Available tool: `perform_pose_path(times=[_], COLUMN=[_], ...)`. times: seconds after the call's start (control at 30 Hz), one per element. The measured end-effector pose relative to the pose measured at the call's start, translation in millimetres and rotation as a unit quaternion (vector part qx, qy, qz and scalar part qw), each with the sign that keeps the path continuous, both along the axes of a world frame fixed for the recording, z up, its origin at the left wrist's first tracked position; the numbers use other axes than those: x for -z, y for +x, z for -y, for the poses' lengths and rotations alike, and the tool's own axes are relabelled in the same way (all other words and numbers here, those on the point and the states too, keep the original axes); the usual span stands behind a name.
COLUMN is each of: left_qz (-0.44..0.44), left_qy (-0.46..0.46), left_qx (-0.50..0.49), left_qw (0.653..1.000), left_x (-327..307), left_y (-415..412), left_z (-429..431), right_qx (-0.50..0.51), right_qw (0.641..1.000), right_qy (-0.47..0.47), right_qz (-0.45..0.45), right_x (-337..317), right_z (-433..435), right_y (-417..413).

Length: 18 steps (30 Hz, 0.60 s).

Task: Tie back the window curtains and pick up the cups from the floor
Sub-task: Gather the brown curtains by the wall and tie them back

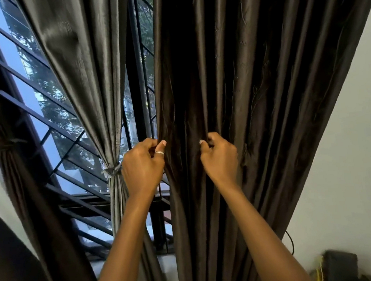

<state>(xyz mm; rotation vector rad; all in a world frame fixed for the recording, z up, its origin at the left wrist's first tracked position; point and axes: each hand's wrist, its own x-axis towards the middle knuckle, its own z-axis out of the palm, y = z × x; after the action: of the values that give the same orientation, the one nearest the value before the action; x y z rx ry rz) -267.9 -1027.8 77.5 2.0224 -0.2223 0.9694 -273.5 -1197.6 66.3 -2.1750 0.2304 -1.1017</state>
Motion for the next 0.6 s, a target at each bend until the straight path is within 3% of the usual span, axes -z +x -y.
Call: perform_pose_path(times=[0.27,0.4,0.6], left_qz=[-0.014,-0.019,0.002], left_qy=[-0.019,0.004,-0.020], left_qx=[-0.019,-0.013,0.008], left_qw=[1.000,1.000,1.000], left_x=[-3,-3,6], left_y=[45,57,50], left_z=[-65,-62,-40], right_qx=[0.087,0.094,0.106], right_qw=[0.995,0.995,0.993], right_qy=[0.054,0.038,-0.022], right_qz=[-0.002,-0.016,0.046], right_x=[2,5,16], right_z=[65,70,40], right_y=[11,9,-8])
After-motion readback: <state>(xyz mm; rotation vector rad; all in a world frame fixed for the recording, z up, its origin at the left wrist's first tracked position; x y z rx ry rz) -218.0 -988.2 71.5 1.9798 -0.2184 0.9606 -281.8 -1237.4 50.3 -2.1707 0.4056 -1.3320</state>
